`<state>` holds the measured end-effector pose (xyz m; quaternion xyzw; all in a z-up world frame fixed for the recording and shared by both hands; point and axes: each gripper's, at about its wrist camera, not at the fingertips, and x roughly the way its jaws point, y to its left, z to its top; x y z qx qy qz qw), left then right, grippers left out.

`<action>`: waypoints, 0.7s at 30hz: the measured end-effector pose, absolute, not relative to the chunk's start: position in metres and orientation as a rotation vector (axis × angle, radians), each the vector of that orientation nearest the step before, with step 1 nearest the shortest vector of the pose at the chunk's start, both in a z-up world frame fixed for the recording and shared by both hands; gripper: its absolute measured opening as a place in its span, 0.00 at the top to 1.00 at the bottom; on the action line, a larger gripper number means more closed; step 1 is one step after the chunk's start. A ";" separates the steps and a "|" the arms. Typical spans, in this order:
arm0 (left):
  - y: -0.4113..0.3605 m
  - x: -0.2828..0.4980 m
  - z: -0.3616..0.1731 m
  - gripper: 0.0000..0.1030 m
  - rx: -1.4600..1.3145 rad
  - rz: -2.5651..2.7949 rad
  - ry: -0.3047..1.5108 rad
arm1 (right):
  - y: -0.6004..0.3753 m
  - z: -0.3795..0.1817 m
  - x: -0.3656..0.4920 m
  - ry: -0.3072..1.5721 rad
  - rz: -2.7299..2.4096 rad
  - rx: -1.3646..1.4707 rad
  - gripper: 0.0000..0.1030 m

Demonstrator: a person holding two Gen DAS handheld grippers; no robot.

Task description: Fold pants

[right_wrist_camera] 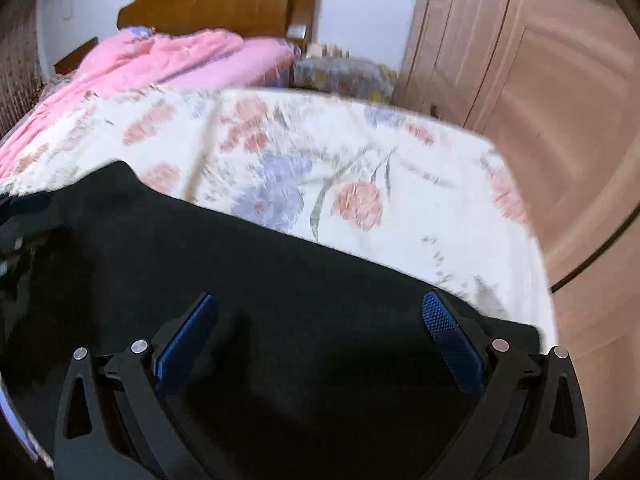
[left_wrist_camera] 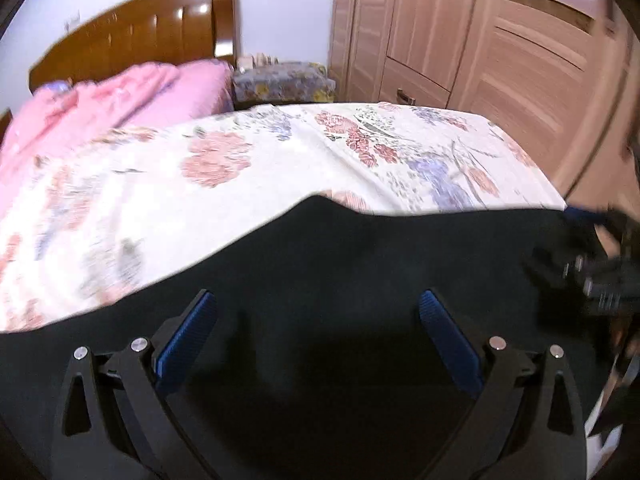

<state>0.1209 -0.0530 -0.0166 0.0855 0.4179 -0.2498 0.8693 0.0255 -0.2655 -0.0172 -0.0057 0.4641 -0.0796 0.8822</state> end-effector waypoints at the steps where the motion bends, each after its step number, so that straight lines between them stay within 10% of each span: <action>1: -0.059 0.133 -0.023 0.02 0.180 -0.519 0.886 | -0.266 -0.025 0.023 0.979 -0.193 -0.033 0.04; 21: -0.003 0.134 -0.021 0.02 0.032 -0.479 0.802 | -0.281 -0.029 0.027 0.944 -0.193 0.075 0.04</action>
